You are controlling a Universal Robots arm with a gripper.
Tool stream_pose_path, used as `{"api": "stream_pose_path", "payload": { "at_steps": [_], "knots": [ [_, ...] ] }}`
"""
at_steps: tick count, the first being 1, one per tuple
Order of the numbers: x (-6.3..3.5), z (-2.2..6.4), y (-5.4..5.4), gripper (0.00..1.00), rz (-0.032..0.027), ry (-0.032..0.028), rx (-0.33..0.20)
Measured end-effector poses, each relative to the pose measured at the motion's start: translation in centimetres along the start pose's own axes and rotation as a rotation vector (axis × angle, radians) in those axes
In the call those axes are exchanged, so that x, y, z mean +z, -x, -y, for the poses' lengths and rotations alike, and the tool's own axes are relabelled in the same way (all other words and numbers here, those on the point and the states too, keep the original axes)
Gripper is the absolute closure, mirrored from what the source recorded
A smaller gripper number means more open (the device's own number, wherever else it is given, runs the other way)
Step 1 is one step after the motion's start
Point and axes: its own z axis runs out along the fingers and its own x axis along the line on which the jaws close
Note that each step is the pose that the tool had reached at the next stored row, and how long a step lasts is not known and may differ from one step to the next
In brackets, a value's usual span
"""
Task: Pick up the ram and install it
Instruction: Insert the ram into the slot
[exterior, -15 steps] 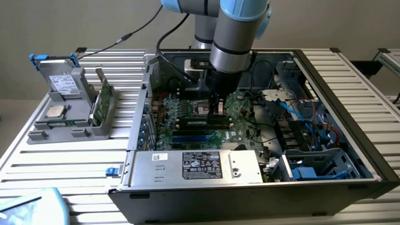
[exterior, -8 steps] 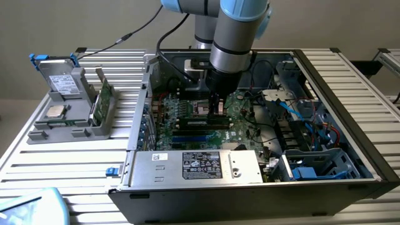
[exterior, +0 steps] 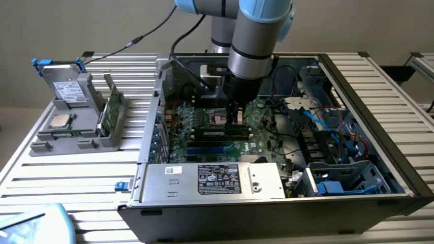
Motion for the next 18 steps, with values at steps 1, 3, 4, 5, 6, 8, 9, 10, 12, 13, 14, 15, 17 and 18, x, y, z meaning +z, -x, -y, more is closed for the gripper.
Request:
{"api": "stream_pose_path", "payload": {
  "at_steps": [1,3,4,5,6,8,9,10,12,13,14,15,17,18],
  "knots": [
    [0.0,0.01,-0.01,0.86,-0.0003,0.0002,-0.002],
    [0.02,0.01,-0.02,0.86,-0.0011,0.0004,-0.007],
    [0.03,0.02,-0.02,0.86,-0.0014,0.0004,-0.009],
    [0.03,0.03,-0.02,0.86,-0.0017,0.0005,-0.012],
    [0.04,0.04,-0.02,0.86,-0.0019,0.0006,-0.014],
    [0.04,0.08,-0.02,0.86,-0.0024,0.001,-0.018],
    [0.04,0.09,-0.03,0.86,-0.0027,0.0013,-0.02],
    [0.04,0.11,-0.03,0.86,-0.0028,0.0015,-0.021],
    [0.04,0.13,-0.03,0.86,-0.0031,0.0016,-0.024],
    [0.04,0.14,-0.03,0.86,-0.0032,0.0018,-0.025],
    [0.04,0.15,-0.03,0.86,-0.0033,0.0018,-0.026],
    [0.04,0.16,-0.03,0.86,-0.0034,0.0021,-0.026],
    [0.03,0.18,-0.03,0.86,-0.0036,0.0023,-0.027],
    [0.03,0.19,-0.03,0.86,-0.0036,0.0025,-0.028]
  ]
}}
